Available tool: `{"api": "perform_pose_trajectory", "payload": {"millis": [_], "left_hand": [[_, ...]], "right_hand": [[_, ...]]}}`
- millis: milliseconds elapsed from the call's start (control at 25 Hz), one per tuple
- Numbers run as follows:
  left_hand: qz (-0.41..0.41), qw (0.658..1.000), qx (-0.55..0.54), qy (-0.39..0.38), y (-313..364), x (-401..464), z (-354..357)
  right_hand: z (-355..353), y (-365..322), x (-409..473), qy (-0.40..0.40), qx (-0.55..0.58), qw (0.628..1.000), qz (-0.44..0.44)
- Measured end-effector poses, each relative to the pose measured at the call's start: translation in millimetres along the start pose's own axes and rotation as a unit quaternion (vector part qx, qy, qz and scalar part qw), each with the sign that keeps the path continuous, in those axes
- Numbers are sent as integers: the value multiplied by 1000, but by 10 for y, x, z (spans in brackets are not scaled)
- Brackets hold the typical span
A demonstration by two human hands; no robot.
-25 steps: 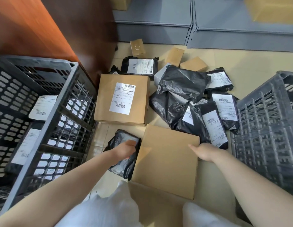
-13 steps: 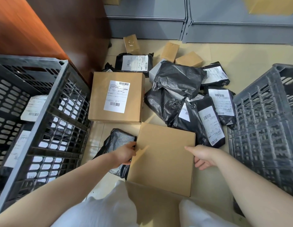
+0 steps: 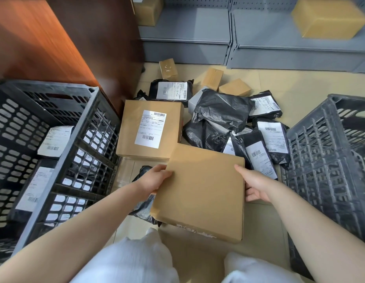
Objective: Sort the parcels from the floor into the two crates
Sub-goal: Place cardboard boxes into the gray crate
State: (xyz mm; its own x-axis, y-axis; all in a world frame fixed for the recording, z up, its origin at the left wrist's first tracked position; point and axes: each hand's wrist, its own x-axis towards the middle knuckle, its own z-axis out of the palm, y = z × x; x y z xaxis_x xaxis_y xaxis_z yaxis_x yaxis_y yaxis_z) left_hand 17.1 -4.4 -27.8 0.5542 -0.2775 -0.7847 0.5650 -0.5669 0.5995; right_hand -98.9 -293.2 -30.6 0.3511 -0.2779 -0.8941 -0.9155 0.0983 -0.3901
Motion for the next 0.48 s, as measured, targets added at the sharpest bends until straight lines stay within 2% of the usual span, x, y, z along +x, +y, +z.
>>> {"api": "perform_pose_trajectory", "payload": {"millis": [200,360,480], "left_hand": [[24,997,-55,42,300,-208,-135],[13,991,-119,62,497,-371,-279],[1,985,-159,68,542,-457,-365]], "right_hand": [[22,-223,-270,34,54,997,-48],[49,-484,-473,8,157,984,-87],[112,-639,-603,22,158,981,-114]]}}
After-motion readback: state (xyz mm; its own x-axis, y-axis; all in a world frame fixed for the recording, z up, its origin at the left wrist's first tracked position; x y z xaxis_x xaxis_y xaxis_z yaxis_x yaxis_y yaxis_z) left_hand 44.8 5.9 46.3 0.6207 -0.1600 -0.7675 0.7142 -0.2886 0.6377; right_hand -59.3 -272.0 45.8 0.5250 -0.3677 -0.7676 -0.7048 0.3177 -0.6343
